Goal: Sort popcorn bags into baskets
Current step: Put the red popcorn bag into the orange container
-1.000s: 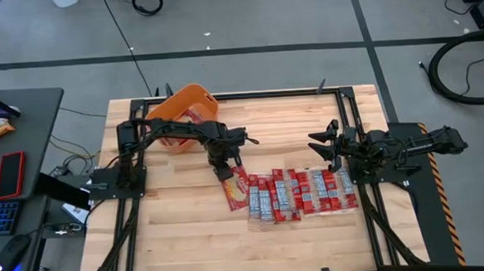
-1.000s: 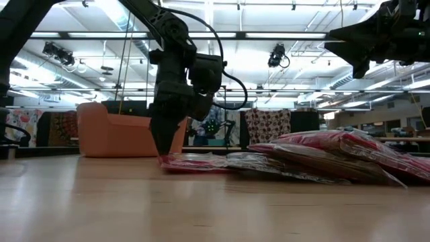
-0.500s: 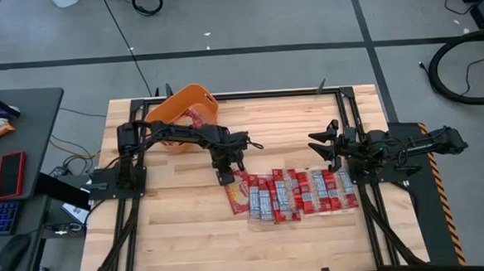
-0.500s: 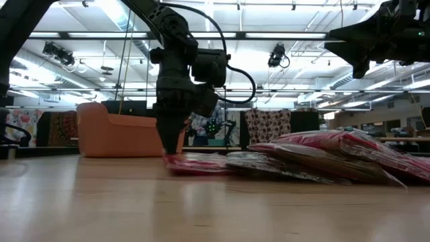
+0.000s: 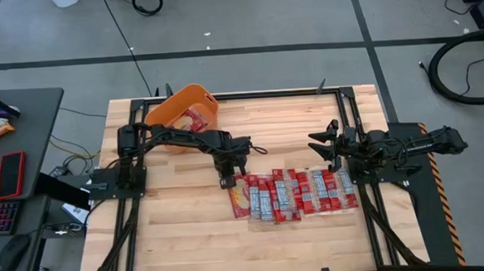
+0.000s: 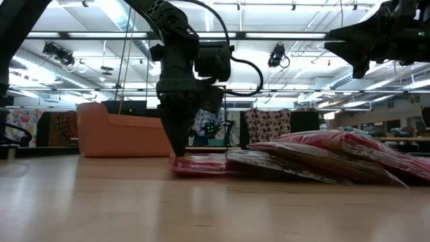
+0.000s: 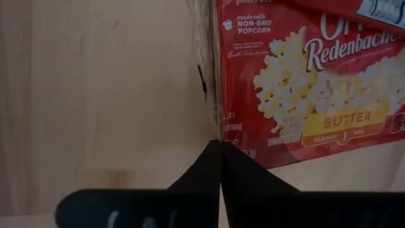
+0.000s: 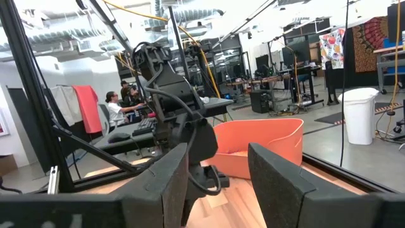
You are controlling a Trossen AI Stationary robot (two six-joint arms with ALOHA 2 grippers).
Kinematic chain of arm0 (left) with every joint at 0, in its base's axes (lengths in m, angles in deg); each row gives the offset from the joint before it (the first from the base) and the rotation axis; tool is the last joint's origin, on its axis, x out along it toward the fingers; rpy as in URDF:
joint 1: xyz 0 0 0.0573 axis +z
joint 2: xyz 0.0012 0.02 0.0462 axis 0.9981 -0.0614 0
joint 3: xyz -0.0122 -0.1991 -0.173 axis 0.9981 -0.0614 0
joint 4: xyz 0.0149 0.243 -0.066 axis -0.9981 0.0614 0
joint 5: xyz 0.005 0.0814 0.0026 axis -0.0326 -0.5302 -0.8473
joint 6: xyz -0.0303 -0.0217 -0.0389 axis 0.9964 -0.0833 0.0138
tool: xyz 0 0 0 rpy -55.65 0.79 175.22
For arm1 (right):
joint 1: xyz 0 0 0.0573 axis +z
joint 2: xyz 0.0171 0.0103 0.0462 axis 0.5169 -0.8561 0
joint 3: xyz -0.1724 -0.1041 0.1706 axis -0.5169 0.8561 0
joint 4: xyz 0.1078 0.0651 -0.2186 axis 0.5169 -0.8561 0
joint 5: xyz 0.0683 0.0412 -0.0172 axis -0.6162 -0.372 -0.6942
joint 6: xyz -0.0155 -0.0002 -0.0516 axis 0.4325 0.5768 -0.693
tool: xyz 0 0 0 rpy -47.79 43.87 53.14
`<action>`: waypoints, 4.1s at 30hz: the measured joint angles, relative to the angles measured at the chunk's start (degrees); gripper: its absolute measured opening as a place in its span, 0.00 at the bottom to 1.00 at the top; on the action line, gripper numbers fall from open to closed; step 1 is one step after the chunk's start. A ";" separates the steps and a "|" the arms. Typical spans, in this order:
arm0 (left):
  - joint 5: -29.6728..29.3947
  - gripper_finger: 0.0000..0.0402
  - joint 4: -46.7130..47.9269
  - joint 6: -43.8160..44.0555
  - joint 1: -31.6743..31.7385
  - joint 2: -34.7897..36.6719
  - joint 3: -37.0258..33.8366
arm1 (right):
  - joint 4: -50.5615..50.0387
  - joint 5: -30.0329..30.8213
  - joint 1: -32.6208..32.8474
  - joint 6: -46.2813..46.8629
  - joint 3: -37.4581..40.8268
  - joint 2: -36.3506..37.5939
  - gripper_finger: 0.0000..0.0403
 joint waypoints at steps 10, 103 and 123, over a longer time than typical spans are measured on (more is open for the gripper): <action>-0.22 0.02 5.55 -0.06 -0.13 3.70 1.09 | 0.01 0.00 -0.02 0.00 0.00 0.02 0.42; -31.94 0.33 -12.66 -49.37 1.43 30.10 -15.67 | 0.98 0.02 -0.02 0.00 0.00 -1.03 0.42; -28.96 0.29 -36.39 -44.36 -14.59 8.60 -10.49 | 1.31 0.02 -0.02 0.00 0.00 -1.03 0.42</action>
